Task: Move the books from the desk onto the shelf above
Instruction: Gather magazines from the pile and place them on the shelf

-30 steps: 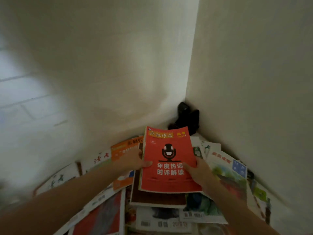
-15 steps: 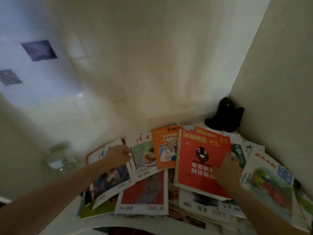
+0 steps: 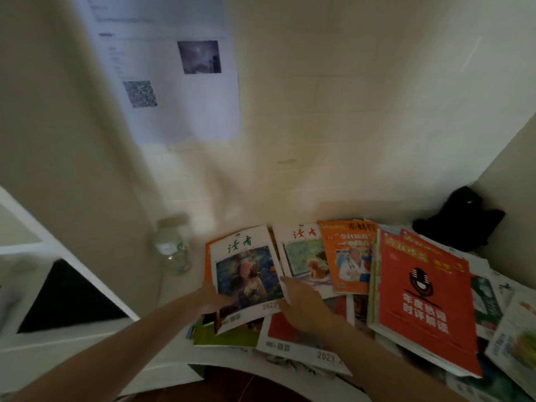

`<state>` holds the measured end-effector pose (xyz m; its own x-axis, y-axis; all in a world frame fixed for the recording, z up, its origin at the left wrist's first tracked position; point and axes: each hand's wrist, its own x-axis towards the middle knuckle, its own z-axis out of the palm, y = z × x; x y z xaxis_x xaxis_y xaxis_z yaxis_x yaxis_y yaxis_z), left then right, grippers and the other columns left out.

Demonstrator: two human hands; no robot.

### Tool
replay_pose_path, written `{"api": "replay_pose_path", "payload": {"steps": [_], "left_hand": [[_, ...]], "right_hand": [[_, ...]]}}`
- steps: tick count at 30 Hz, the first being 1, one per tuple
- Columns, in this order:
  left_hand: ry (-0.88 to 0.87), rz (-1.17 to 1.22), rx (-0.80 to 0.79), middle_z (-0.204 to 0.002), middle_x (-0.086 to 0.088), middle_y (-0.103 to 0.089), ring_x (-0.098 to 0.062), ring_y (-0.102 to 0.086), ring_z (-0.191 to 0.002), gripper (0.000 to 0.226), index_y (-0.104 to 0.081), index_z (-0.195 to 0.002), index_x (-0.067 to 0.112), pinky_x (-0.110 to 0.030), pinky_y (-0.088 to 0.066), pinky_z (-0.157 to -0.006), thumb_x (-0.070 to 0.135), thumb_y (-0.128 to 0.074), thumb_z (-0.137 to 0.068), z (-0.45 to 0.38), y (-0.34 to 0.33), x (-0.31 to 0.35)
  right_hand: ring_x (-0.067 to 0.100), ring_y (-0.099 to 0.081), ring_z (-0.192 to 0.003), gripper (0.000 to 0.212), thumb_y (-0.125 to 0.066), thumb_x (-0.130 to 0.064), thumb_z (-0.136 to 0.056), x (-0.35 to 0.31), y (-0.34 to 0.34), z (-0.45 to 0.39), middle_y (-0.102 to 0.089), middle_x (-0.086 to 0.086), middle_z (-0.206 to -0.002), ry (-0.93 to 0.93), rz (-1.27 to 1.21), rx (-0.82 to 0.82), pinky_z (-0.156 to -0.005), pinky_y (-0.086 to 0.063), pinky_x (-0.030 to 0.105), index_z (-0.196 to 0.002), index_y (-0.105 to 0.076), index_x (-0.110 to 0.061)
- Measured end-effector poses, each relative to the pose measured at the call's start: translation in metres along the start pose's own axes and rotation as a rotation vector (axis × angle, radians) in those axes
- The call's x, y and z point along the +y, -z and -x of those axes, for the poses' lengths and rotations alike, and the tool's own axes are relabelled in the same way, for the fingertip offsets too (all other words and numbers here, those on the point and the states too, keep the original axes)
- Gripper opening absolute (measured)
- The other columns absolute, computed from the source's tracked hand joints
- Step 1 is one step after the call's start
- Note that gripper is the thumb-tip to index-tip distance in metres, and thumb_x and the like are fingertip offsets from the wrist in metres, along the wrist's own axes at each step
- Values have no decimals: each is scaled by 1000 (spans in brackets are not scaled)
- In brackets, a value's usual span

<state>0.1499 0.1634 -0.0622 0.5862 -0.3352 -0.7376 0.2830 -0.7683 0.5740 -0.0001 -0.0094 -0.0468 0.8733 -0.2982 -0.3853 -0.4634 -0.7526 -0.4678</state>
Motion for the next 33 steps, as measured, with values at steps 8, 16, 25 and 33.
{"api": "replay_pose_path", "payload": {"steps": [8, 16, 25, 33], "left_hand": [[-2, 423, 47, -108, -11, -67, -27, -64, -88, 29, -57, -117, 13, -41, -57, -64, 10, -65, -89, -5, 3, 13], [-354, 410, 27, -106, -12, -64, -29, -66, -91, 17, -50, -111, 16, -45, -56, -74, 5, -49, -98, 50, 12, 79], [-289, 200, -38, -115, -11, -66, -26, -63, -103, 31, -58, -119, 10, -42, -53, -93, 13, -66, -89, -5, -83, 94], [-179, 140, 52, -116, -12, -62, -28, -60, -105, 43, -53, -120, 2, -37, -55, -82, -5, -67, -80, -46, -113, 94]], "right_hand": [[25, -6, -148, 58, -29, -45, -102, 2, -26, -18, -12, 4, -161, -32, 281, -23, -119, -9, 51, -151, -23, -15], [18, -58, -94, 35, -50, -37, -98, -2, 31, -26, -57, 1, -104, -120, -668, 229, -77, -51, 35, -125, -46, -16], [17, -56, -92, 46, -60, -22, -93, 84, 96, -17, -60, 6, -111, -133, -313, 385, -74, -46, 30, -136, -44, -15], [25, -50, -118, 43, -50, -33, -97, 126, 79, -5, -47, 6, -132, -22, 21, 401, -98, -46, 35, -134, -47, -11]]}}
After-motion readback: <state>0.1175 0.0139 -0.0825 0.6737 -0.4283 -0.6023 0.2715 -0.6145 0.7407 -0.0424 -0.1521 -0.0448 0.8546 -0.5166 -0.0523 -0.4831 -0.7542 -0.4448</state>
